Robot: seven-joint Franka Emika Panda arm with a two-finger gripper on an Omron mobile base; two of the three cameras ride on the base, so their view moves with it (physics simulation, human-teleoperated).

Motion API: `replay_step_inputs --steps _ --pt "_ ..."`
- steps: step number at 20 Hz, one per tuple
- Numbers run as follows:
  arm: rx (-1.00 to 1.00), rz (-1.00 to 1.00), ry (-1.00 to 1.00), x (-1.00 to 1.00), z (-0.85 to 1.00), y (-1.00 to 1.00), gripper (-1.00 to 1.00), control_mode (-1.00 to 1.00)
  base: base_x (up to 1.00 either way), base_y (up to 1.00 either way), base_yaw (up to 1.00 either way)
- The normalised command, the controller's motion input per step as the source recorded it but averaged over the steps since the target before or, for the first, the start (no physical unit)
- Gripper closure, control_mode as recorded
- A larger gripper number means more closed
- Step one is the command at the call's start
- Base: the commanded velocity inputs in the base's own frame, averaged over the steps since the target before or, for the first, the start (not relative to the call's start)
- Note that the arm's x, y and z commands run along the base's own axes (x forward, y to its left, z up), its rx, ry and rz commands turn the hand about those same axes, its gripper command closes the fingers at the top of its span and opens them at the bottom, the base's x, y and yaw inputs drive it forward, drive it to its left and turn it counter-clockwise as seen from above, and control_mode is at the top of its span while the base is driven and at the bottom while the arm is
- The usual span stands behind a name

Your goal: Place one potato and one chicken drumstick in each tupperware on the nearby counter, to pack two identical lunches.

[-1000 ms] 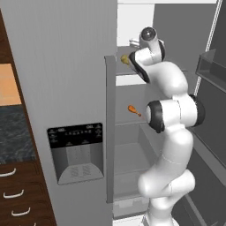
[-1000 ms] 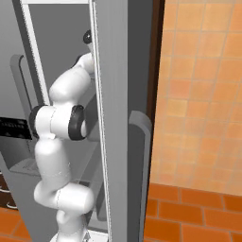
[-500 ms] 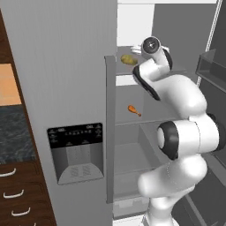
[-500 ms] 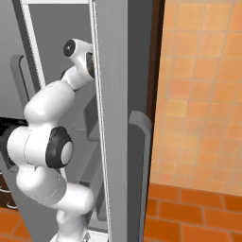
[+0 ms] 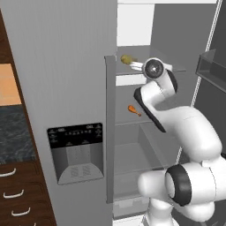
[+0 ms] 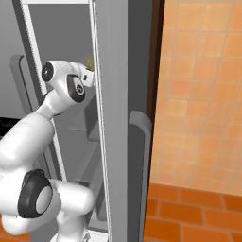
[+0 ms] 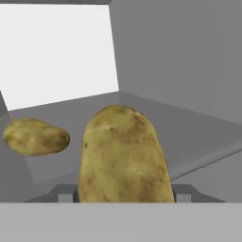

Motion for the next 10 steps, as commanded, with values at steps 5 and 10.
replay_step_inputs --steps 5,10 --pt "0.0 0.11 0.16 -1.0 0.1 0.26 1.0 -1.0 0.0 0.0 0.0" --pt "0.0 0.19 0.21 -1.0 0.04 0.13 1.0 -1.0 0.0 0.0 0.0"
